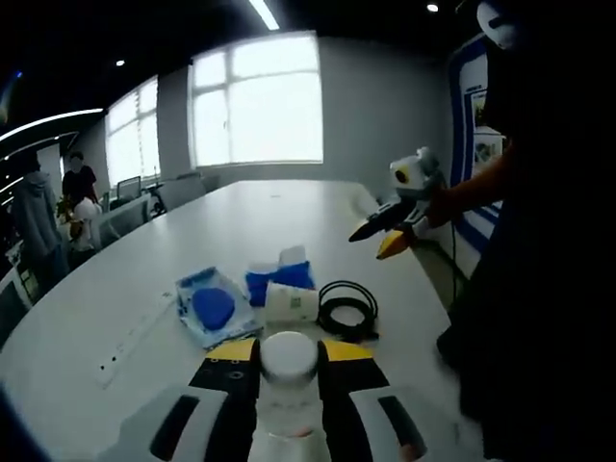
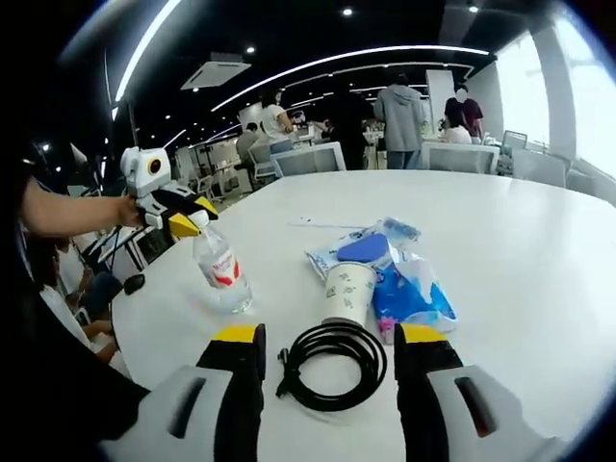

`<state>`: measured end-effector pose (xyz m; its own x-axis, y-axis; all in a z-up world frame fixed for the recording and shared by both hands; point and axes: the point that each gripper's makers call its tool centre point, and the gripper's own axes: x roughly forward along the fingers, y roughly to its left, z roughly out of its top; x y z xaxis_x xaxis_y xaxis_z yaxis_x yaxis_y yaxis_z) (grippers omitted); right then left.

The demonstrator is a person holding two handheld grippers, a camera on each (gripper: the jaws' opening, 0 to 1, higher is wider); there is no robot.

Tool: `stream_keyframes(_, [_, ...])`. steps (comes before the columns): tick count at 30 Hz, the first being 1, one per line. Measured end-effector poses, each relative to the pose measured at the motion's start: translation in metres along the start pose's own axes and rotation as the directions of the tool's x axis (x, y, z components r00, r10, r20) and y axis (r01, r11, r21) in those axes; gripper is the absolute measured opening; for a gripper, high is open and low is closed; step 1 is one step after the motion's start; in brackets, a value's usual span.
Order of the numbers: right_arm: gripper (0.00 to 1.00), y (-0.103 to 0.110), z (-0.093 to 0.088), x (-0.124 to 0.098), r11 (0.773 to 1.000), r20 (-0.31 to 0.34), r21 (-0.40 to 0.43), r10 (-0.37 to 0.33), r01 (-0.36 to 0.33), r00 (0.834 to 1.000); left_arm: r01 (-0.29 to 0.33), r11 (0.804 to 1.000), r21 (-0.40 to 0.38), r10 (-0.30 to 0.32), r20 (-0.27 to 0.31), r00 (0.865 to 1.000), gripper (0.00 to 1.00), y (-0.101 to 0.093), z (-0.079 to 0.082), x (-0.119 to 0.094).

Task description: Arrange the tabletop items into an orderly group along one side of the table until the central work area is clear of visible clutter.

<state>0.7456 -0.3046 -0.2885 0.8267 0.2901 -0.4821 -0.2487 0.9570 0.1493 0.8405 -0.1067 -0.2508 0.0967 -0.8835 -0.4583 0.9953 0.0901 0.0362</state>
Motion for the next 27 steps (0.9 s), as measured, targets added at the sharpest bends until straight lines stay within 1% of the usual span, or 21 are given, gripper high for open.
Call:
stream_keyframes(5, [0.49,-0.004,-0.004,-0.002,1.000,-0.006,0.005,-0.015,0.015,1.000,-0.020,1.000,-0.012,0.020,-0.013,1.000,0.20,-0.001,-0.001,0.000])
stream_keyframes(7, [0.48,-0.005,-0.004,-0.002,1.000,-0.008,0.006,-0.019,0.019,1.000,-0.048,0.998,-0.041,0.046,-0.029,0.999,0.20,0.003,-0.002,-0.001])
stream_keyframes(8, [0.48,-0.006,-0.004,-0.002,1.000,-0.007,0.006,-0.021,0.022,1.000,-0.052,0.997,-0.055,0.050,-0.031,0.998,0.20,0.004,-0.003,-0.001])
stream_keyframes(12, [0.47,-0.007,-0.002,-0.002,1.000,-0.003,0.006,-0.026,0.026,1.000,-0.075,0.995,-0.072,0.072,-0.046,0.996,0.20,0.008,-0.005,-0.001])
stream_keyframes(14, [0.46,-0.008,-0.001,-0.001,1.000,0.000,0.008,-0.027,0.027,1.000,-0.093,0.991,-0.095,0.088,-0.057,0.994,0.19,0.010,-0.004,0.000])
stream_keyframes(15, [0.46,-0.008,-0.001,-0.001,1.000,0.002,0.009,-0.028,0.028,1.000,-0.118,0.986,-0.114,0.112,-0.059,0.992,0.19,0.012,-0.003,0.000])
stream_keyframes(16, [0.46,-0.008,0.000,-0.001,1.000,0.004,0.008,-0.029,0.029,1.000,-0.128,0.984,-0.124,0.121,-0.062,0.991,0.19,0.013,-0.003,0.000])
stream_keyframes(19, [0.46,-0.008,0.002,-0.002,0.999,0.012,0.010,-0.031,0.031,0.999,-0.173,0.976,-0.130,0.164,-0.082,0.983,0.19,0.018,-0.003,-0.001])
stream_keyframes(20, [0.46,-0.008,0.002,-0.002,0.999,0.013,0.010,-0.031,0.031,0.999,-0.170,0.976,-0.132,0.160,-0.084,0.984,0.19,0.017,-0.003,-0.001])
stream_keyframes(22, [0.46,-0.009,0.001,-0.002,0.999,0.016,0.015,-0.035,0.034,0.999,-0.218,0.965,-0.145,0.204,-0.103,0.974,0.19,0.023,-0.005,-0.003])
stream_keyframes(24, [0.46,-0.010,0.000,-0.003,0.999,0.016,0.019,-0.036,0.036,0.999,-0.236,0.959,-0.158,0.221,-0.110,0.969,0.19,0.025,-0.005,-0.004])
stream_keyframes(26, [0.46,-0.011,-0.002,-0.003,0.999,0.016,0.022,-0.036,0.035,0.999,-0.266,0.945,-0.188,0.247,-0.118,0.962,0.19,0.029,-0.005,-0.006])
stream_keyframes(27, [0.46,-0.011,-0.002,-0.004,0.999,0.015,0.022,-0.035,0.035,0.999,-0.282,0.941,-0.189,0.262,-0.124,0.957,0.19,0.032,-0.005,-0.008])
